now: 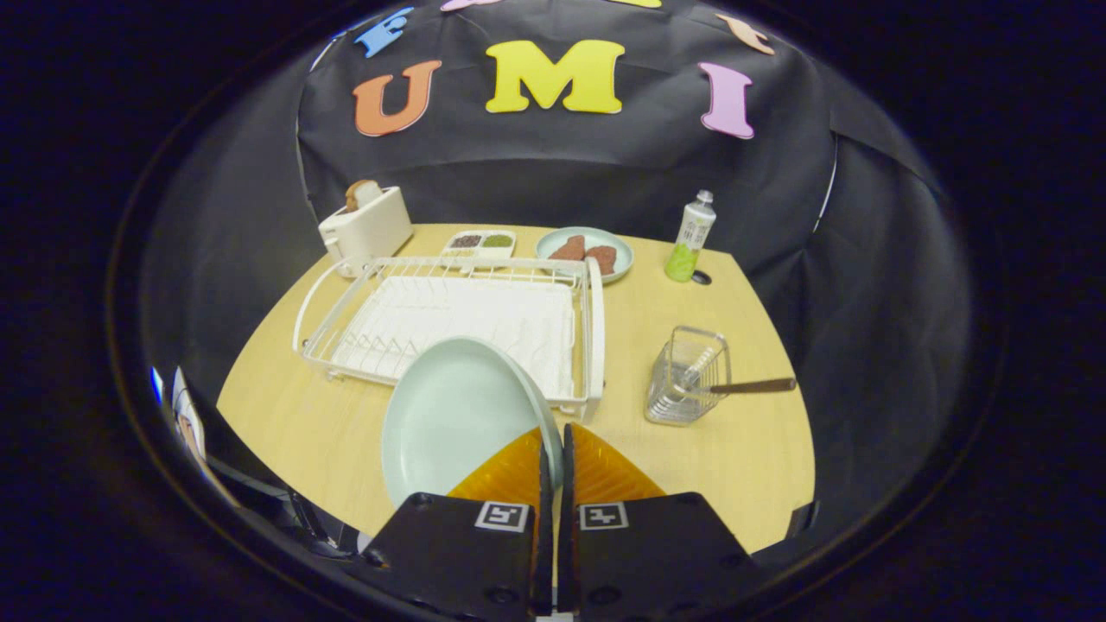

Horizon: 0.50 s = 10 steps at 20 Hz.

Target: Take the plate from the dish rack, then take the spoon from the basket and place it into the plate.

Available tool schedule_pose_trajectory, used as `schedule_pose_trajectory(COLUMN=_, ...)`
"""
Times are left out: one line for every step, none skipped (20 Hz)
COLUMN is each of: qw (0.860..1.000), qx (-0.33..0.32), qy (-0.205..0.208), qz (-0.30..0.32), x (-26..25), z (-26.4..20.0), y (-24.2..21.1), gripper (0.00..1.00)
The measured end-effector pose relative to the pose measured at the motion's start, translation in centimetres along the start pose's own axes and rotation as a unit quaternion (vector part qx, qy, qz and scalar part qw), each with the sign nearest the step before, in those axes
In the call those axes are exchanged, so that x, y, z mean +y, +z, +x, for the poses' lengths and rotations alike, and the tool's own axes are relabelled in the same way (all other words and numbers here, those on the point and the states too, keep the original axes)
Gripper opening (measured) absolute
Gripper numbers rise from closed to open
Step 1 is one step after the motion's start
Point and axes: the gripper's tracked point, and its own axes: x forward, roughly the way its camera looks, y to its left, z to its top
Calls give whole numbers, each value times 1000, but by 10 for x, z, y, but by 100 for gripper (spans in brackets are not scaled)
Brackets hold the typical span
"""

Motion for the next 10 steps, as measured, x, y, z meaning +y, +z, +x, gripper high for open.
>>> schedule_pose_trajectory(qw=1000, qx=8, qy=13, qz=12, x=3, z=8, y=-17, gripper=8)
schedule_pose_trajectory(qw=999, qx=20, qy=26, qz=23, x=7, z=16, y=-31, gripper=8)
schedule_pose_trajectory(qw=998, qx=31, qy=37, qz=34, x=12, z=22, y=-44, gripper=8)
schedule_pose_trajectory(qw=997, qx=42, qy=44, qz=46, x=15, z=29, y=-54, gripper=8)
schedule_pose_trajectory(qw=996, qx=50, qy=46, qz=57, x=16, z=36, y=-61, gripper=8)
schedule_pose_trajectory(qw=995, qx=54, qy=47, qz=65, x=16, z=43, y=-64, gripper=8)
schedule_pose_trajectory(qw=995, qx=56, qy=46, qz=70, x=16, z=47, y=-68, gripper=8)
schedule_pose_trajectory(qw=994, qx=56, qy=49, qz=78, x=17, z=52, y=-71, gripper=8)
schedule_pose_trajectory(qw=993, qx=55, qy=52, qz=93, x=19, z=55, y=-74, gripper=8)
schedule_pose_trajectory(qw=991, qx=55, qy=53, qz=106, x=19, z=59, y=-77, gripper=8)
